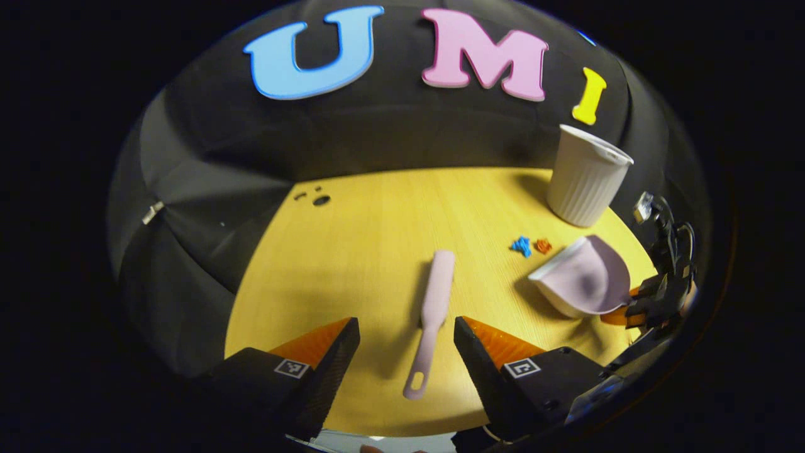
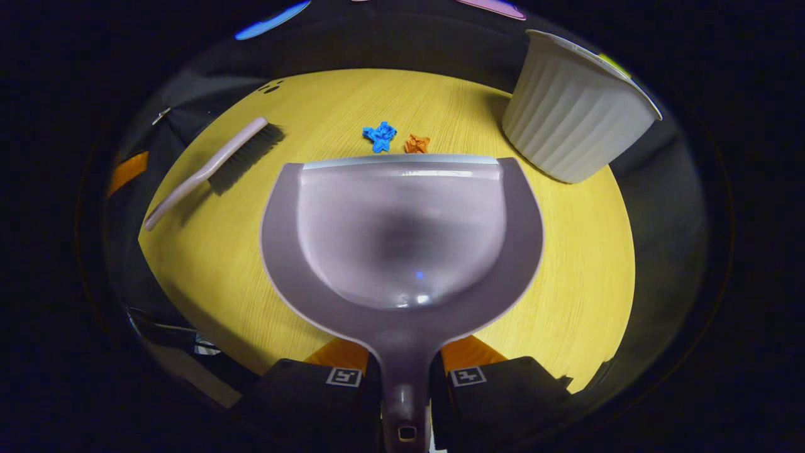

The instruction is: Pick up the small broom and dustpan from the desktop, sweep the trash into the dustpan with the broom, and then empty the trash into the garbage bin.

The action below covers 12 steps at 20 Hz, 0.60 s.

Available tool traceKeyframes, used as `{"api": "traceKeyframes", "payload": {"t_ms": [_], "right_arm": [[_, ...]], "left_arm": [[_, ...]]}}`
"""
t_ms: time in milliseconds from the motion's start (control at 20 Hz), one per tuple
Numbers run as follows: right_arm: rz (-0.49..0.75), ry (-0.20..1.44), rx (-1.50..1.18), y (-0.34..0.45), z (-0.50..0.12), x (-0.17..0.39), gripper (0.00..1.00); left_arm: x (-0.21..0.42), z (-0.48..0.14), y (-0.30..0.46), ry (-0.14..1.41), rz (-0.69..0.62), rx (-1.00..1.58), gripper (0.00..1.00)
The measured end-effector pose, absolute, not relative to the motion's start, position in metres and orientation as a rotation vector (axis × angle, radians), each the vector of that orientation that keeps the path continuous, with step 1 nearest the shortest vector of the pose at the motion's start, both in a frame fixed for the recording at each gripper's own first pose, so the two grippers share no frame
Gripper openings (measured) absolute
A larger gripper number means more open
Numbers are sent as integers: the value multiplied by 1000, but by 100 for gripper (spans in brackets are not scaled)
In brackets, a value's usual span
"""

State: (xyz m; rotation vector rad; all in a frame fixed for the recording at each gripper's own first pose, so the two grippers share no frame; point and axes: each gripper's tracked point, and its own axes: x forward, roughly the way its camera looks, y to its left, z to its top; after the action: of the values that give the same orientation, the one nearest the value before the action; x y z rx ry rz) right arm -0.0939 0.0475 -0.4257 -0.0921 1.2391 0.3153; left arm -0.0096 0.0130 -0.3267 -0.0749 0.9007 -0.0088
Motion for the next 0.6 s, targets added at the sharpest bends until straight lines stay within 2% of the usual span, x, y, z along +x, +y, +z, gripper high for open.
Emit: {"api": "traceKeyframes", "payload": {"t_ms": [100,150,250,350,500,600], "right_arm": [[317,1235,-86,41,-419,-100,36],[316,1238,-80,38,-416,-102,40],[315,1235,-74,35,-414,-104,36],[315,1237,-71,32,-411,-107,40],[313,1242,-65,32,-410,-109,32],[315,1248,-61,32,-410,-111,36]], "left_arm": [[-10,-349,3,996,-39,-81,95],[-10,-359,-1,1040,-49,-76,94],[-5,-387,-5,1100,-64,-40,93],[1,-403,-6,1142,-77,5,91],[10,-425,-13,1186,-104,24,88],[15,-441,-15,1216,-107,28,82]]}}
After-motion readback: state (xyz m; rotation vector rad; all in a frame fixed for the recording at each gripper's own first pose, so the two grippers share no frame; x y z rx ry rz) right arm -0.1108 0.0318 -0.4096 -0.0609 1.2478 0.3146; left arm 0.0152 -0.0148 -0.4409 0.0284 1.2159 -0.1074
